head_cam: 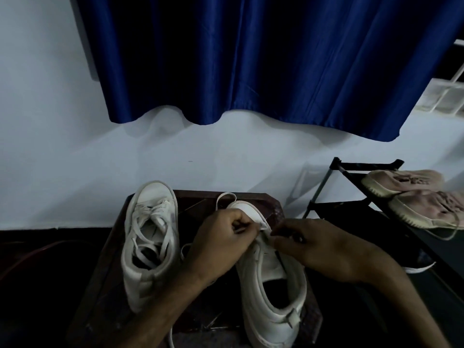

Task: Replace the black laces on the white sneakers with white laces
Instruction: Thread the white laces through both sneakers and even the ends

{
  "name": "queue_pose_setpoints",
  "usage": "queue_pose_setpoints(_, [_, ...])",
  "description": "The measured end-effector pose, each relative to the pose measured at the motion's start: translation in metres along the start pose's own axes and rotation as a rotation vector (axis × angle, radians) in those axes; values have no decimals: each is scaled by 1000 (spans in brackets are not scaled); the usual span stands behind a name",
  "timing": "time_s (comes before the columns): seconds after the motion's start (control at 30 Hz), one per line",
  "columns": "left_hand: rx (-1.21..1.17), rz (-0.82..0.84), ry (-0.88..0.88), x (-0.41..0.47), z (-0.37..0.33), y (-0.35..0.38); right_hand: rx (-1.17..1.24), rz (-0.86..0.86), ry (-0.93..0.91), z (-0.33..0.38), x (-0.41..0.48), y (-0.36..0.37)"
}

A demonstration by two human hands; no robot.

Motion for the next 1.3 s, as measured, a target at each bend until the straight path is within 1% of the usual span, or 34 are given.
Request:
queue_pose_setpoints(0.13, [23, -14, -22, -1, 1, 2, -75, -168, -7, 1, 6, 7])
queue_pose_setpoints(0.2, [70, -23, -34, 2, 1, 3, -66, -206, -18, -4, 11, 9])
queue_pose_setpoints(0.3, [148, -53, -43, 7, -1, 7, 59, -198, -29, -17, 15, 8])
queue_pose_setpoints(0.4, [204, -92, -35, 10, -4, 11, 115, -177, -52, -29, 20, 11])
queue_pose_setpoints(0.5, [250, -99, -10, 11, -6, 15, 137, -176, -70, -34, 22, 13])
queue_pose_setpoints(0.63, [300, -39, 15, 14, -4, 18, 169, -175, -62, -34, 23, 14])
queue_pose_setpoints(0.8, [373, -16, 43, 16, -4, 21, 109, -193, -49, -29, 22, 15])
queue_pose_setpoints(0.83, [374, 0, 44, 16, -4, 21, 142, -192, -41, -28, 21, 15])
queue_pose_setpoints(0.87, [364, 19, 35, 18, -3, 19, 235, -187, -24, -26, 21, 17])
queue_pose_setpoints(0.97, [340, 33, 36, 22, -1, 7, 755, -129, 77, -21, 24, 29])
queue_pose_setpoints(1.0, [337, 30, 60, 24, -1, 3, 864, -134, 88, -17, 27, 35])
queue_pose_setpoints(1.1, [305, 61, 134, 29, 6, -3, 875, -228, 61, -13, 39, 49])
queue_pose_setpoints(1.17, [288, 83, 146, 32, 9, -3, 878, -249, 36, -13, 42, 52])
queue_pose_setpoints(1.23, [312, 82, 95, 31, 8, -3, 861, -262, 3, -15, 42, 53])
queue_pose_setpoints(1.3, [340, 122, -30, 25, 6, -1, 800, -288, -20, -16, 41, 53])
Point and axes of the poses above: each hand's wrist, its own x-axis towards the middle knuckle, its own y-axis out of the palm, z = x × y, the point moved 3 cm from there along x, towards the middle knuckle, and after that the axes turned 7 degrees about -x, right-handed, at the moved point
